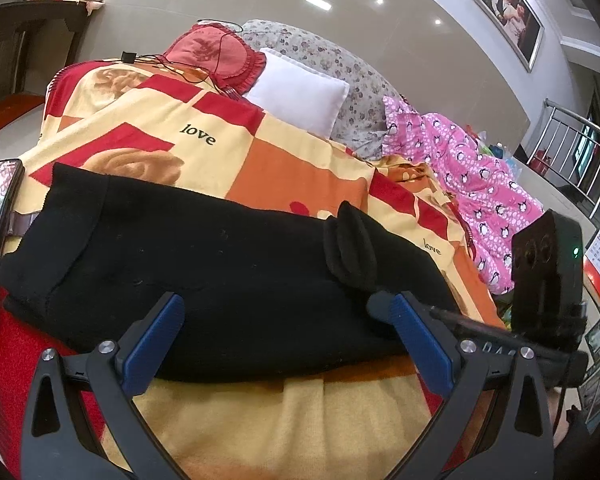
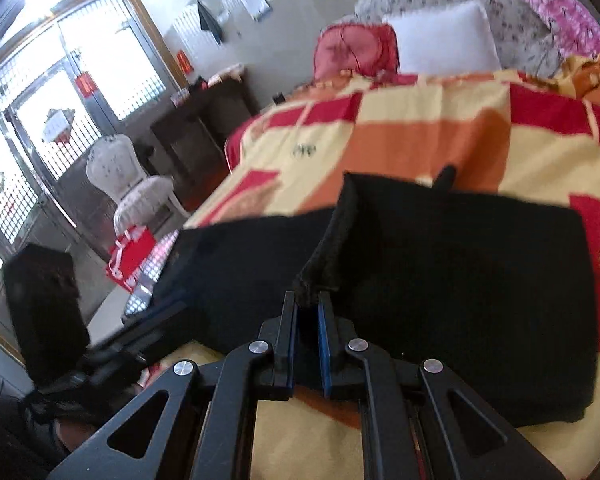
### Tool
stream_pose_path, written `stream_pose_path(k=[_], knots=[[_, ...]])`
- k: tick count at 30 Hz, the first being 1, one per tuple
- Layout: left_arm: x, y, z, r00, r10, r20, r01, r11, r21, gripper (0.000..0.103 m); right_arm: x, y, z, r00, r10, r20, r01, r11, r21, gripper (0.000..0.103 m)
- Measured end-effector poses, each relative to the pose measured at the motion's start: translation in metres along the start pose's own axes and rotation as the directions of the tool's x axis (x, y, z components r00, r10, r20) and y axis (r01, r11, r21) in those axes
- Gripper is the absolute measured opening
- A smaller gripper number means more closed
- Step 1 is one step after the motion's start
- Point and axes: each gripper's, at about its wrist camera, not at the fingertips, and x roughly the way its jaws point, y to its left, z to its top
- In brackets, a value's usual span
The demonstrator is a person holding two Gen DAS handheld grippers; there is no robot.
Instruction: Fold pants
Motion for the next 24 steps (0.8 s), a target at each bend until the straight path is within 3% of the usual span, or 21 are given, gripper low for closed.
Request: stream_pose_path(k=[13, 18, 21, 24], knots=[[0.0, -0.002, 0.0, 1.0, 0.004, -0.004, -0.004, 1.0, 0.006, 0.103, 0.012, 0.013, -0.002, 0.999, -0.025, -0.04, 0.022, 0.997, -0.075, 0.009], [0.0, -0.002, -0.001, 1.0, 0.004, -0.005, -0.004, 1.0, 0.009, 0.103, 0.004, 0.021, 0.003, 0.999, -0.039, -0.003, 0.038, 0.994, -0.101, 0.009], [0.0, -0.001, -0.001, 1.0, -0.001, -0.005, 0.001, 1.0, 0.004, 0.103, 0.016, 0.017, -0.002, 0.997, -0.055, -0.05, 0.049, 0.993, -0.109, 0.009], [0.0, -0.001, -0.001, 1.0, -0.003, -0.009, 0.003, 1.0, 0.002, 0.103, 0.014, 0.016, -0.006, 0.999, -0.043, -0.025, 0.04, 0.993, -0.107, 0.012]])
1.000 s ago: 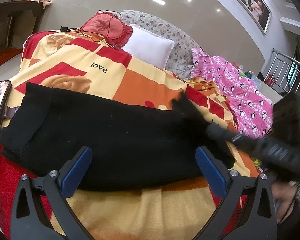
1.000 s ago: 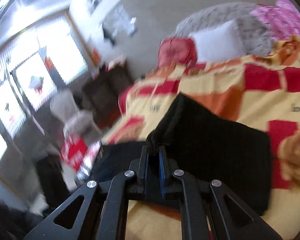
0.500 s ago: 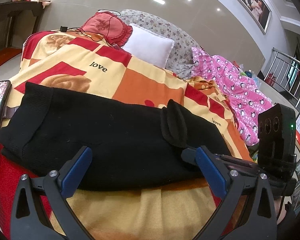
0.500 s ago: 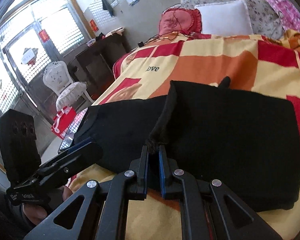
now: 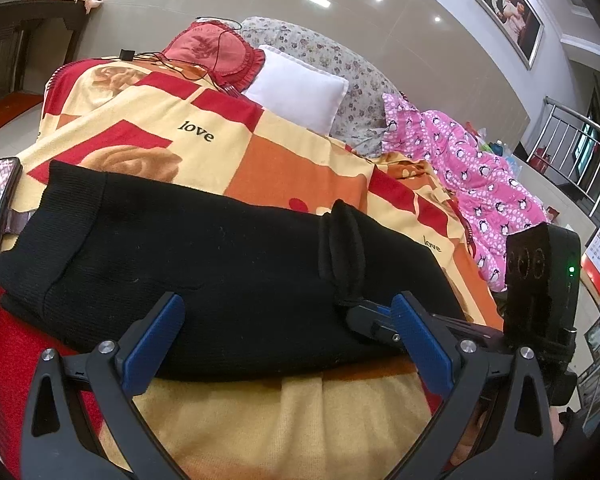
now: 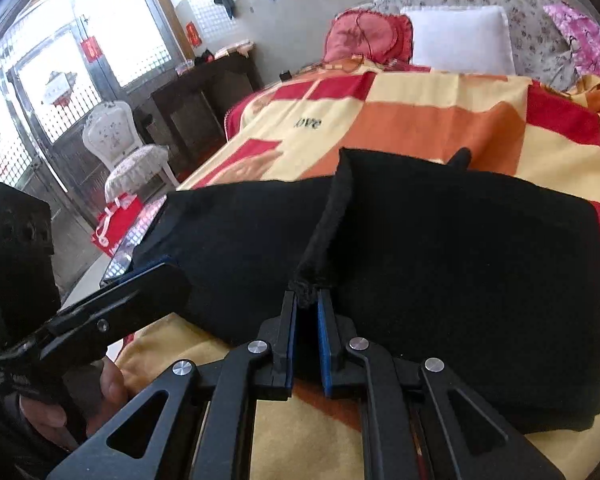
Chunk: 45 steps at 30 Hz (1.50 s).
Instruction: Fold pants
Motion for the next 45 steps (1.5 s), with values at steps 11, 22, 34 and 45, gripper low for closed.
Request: stream_pose_path(k=[11, 22, 34, 45], knots=[[0.0, 0.002, 0.001, 1.0, -0.001, 0.001, 0.001, 1.0, 0.002, 0.103, -0.063, -0.01, -0.007, 0.991, -0.047, 0.126, 0.046, 0.999, 0.011, 0.048], [-0.002, -0.018, -0.004, 0.999, 0.006, 0.034, -0.01, 0.993, 0.115, 0.103, -0.122, -0.151, -0.017, 0.872, -0.424, 0.243, 0.303, 0.859, 0.413, 0.056], [0.003, -0.021, -0.003, 1.0, -0.002, 0.009, 0.001, 0.992, 0.123, 0.103, -0.099, -0.154, -0.025, 0.866, -0.472, 0.164, 0.391, 0.845, 0.363, 0.062], [0.0, -0.082, 0.014, 0.986, -0.136, 0.095, 0.094, 0.929, 0.359, 0.103, -0.088, -0.154, -0.024, 0.889, -0.446, 0.107, 0.388, 0.855, 0.343, 0.062]])
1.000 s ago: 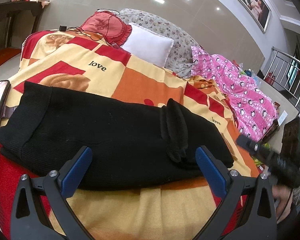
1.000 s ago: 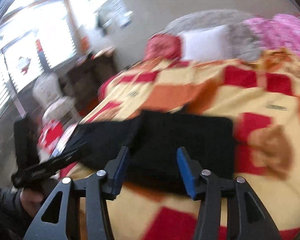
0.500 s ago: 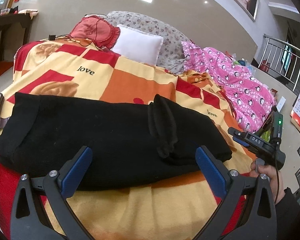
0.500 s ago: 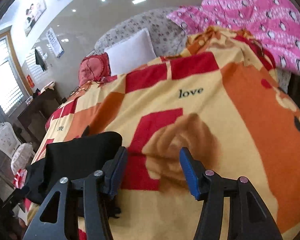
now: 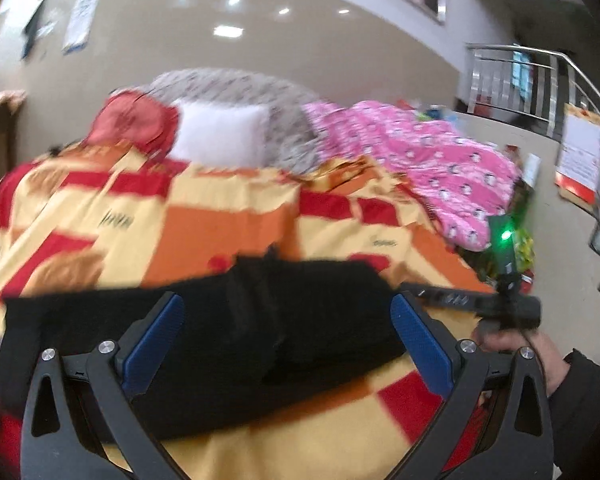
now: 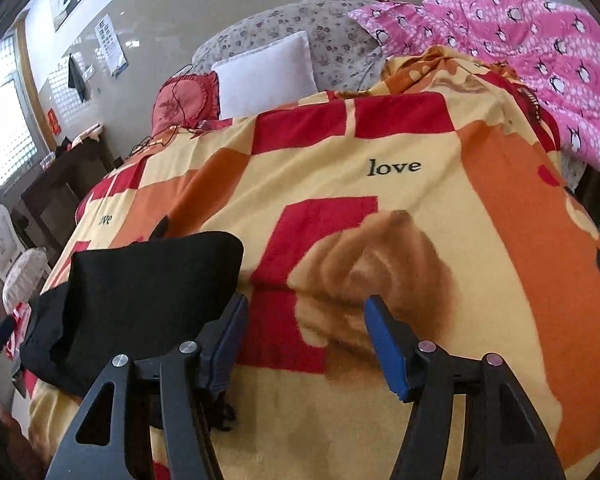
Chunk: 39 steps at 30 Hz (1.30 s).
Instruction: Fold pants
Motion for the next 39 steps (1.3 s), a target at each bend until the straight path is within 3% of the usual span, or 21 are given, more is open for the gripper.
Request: stream_pose_path(k=[3, 5, 6, 7, 10, 13, 16, 21, 24, 27, 33, 37, 39], knots=[[0.022, -0.006, 0.015, 1.0, -0.026, -0.006, 0.026, 1.0, -0.007, 0.094, 0.0, 0.002, 0.0, 1.0, 0.007, -0.005, -0.007, 1.0, -0.012, 0.062], [0.045, -0.006, 0.023, 0.997, -0.044, -0.06, 0.042, 0.999, -0.031, 0.055, 0.001, 0.002, 0.001, 1.0, 0.008, -0.009, -0.008, 1.0, -0.013, 0.062], [0.055, -0.006, 0.025, 0.995, -0.035, -0.091, 0.032, 0.999, -0.038, 0.026, 0.001, 0.001, 0.001, 1.0, 0.01, -0.009, -0.01, 1.0, -0.012, 0.062], [0.065, -0.006, 0.026, 0.991, -0.032, -0.129, 0.025, 0.998, -0.05, 0.011, 0.001, 0.001, 0.001, 1.0, 0.012, -0.009, -0.012, 1.0, -0.011, 0.062], [0.086, 0.002, 0.025, 0.984, 0.006, -0.179, -0.024, 0.994, -0.104, 0.003, 0.001, 0.001, 0.001, 1.0, 0.013, -0.016, -0.013, 1.0, -0.012, 0.062], [0.102, 0.01, 0.019, 0.966, 0.072, -0.25, -0.102, 0.989, -0.109, 0.001, 0.002, 0.002, 0.001, 1.0, 0.011, -0.02, -0.011, 1.0, -0.014, 0.062], [0.108, 0.03, 0.003, 0.944, 0.125, -0.305, -0.183, 0.968, -0.171, 0.0, 0.003, 0.002, 0.001, 1.0, 0.01, -0.023, -0.01, 1.0, -0.012, 0.062], [0.11, 0.033, -0.004, 0.942, 0.143, -0.305, -0.198, 0.967, -0.158, 0.001, 0.002, 0.001, 0.001, 1.0, 0.005, -0.019, -0.005, 1.0, -0.006, 0.062], [0.108, 0.042, -0.006, 0.949, 0.098, -0.301, -0.167, 0.963, -0.213, 0.001, -0.015, -0.002, 0.003, 0.997, -0.014, 0.071, 0.013, 1.0, 0.006, 0.062], [0.112, 0.042, -0.004, 0.949, 0.092, -0.302, -0.162, 0.962, -0.218, 0.001, -0.024, 0.013, 0.019, 0.996, 0.031, 0.086, -0.024, 0.996, -0.082, 0.058], [0.112, 0.043, -0.003, 0.95, 0.084, -0.302, -0.157, 0.962, -0.225, 0.001, 0.002, 0.064, 0.044, 0.994, 0.098, -0.038, -0.105, 0.941, -0.321, 0.027], [0.112, 0.045, -0.004, 0.951, 0.073, -0.301, -0.149, 0.96, -0.235, 0.001, 0.033, 0.084, 0.033, 0.989, 0.035, -0.147, -0.097, 0.892, -0.441, 0.022], [0.113, 0.045, -0.003, 0.951, 0.072, -0.301, -0.148, 0.96, -0.237, 0.001, 0.043, 0.078, 0.027, 0.987, 0.023, -0.161, -0.092, 0.895, -0.437, 0.022]])
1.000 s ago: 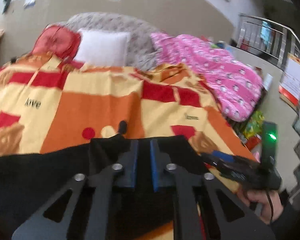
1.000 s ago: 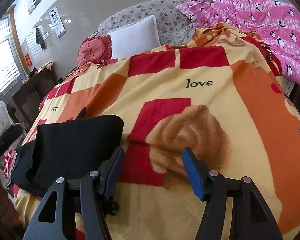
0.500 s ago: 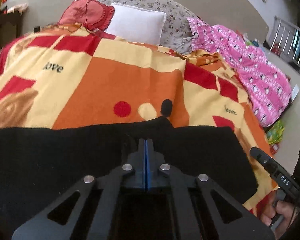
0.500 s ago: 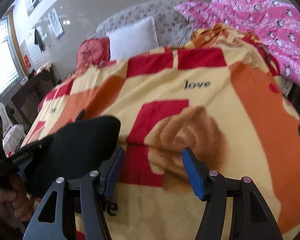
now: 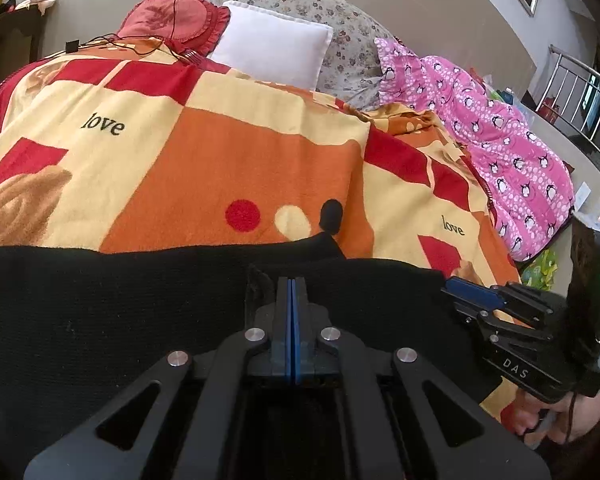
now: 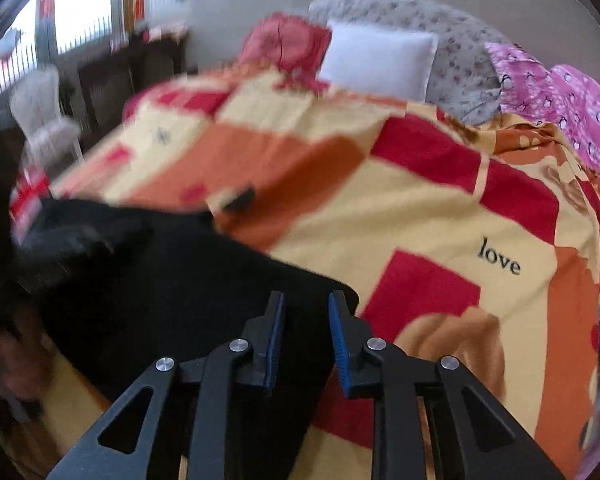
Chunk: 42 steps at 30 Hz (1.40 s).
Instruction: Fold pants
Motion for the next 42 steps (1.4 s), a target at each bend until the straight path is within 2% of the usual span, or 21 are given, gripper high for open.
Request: stream_pose_path(k=[6, 10, 13, 15, 17, 18, 20, 24, 27, 29, 31, 34, 42], knots=[[0.0, 0.0, 0.0, 1.0, -0.004, -0.001, 0.004, 1.0, -0.001, 0.001, 0.002, -0.016, -0.006, 0.998, 0.056, 0.017, -0.057, 0.994, 0.09, 0.024], [0.0, 0.0, 0.0, 1.0, -0.005, -0.001, 0.005, 1.0, -0.001, 0.001, -0.027, -0.006, -0.006, 0.999, 0.032, 0.043, -0.035, 0.997, 0.07, 0.026], [-0.001, 0.0, 0.0, 1.0, -0.003, 0.0, 0.003, 1.0, 0.0, 0.001, -0.055, 0.004, -0.016, 0.995, 0.065, 0.072, -0.068, 0.997, 0.046, 0.026], [-0.001, 0.001, 0.0, 1.0, -0.006, -0.001, 0.006, 1.0, -0.002, 0.001, -0.058, 0.014, -0.028, 0.997, 0.073, 0.04, -0.074, 0.997, 0.023, 0.026], [-0.001, 0.0, 0.0, 1.0, -0.003, -0.001, 0.003, 1.0, 0.002, 0.001, -0.041, 0.02, -0.044, 0.998, 0.051, -0.031, -0.05, 0.999, 0.003, 0.026], [-0.001, 0.001, 0.0, 1.0, -0.004, -0.001, 0.004, 1.0, 0.001, 0.001, -0.043, 0.018, -0.048, 0.999, 0.054, 0.007, -0.054, 0.998, 0.024, 0.026], [-0.001, 0.0, 0.0, 1.0, -0.005, -0.001, 0.005, 1.0, 0.0, 0.001, -0.041, 0.012, -0.048, 0.997, 0.076, 0.013, -0.076, 0.994, 0.084, 0.026], [-0.001, 0.001, 0.0, 1.0, -0.007, -0.001, 0.007, 1.0, -0.003, 0.001, -0.048, 0.016, -0.043, 0.999, 0.051, 0.006, -0.051, 0.995, 0.089, 0.027], [-0.001, 0.001, 0.0, 1.0, -0.005, 0.0, 0.005, 1.0, -0.002, 0.001, -0.062, 0.019, -0.039, 0.996, 0.065, 0.067, -0.071, 0.993, 0.099, 0.028], [-0.002, 0.001, 0.0, 1.0, -0.005, 0.001, 0.005, 1.0, 0.0, 0.001, -0.047, 0.023, -0.045, 0.997, 0.07, 0.018, -0.072, 0.993, 0.098, 0.029], [-0.001, 0.001, 0.0, 1.0, -0.009, 0.0, 0.009, 1.0, -0.005, 0.001, -0.044, 0.021, -0.051, 0.996, 0.068, 0.052, -0.074, 0.989, 0.126, 0.029], [-0.002, 0.002, 0.001, 1.0, -0.02, -0.001, 0.02, 1.0, -0.015, 0.001, -0.044, 0.011, -0.056, 0.99, 0.103, 0.097, -0.122, 0.968, 0.22, 0.03], [-0.004, 0.005, 0.001, 0.998, -0.057, -0.002, 0.057, 0.998, -0.029, 0.001, -0.046, 0.012, -0.065, 0.983, 0.099, 0.156, -0.136, 0.96, 0.246, 0.033]])
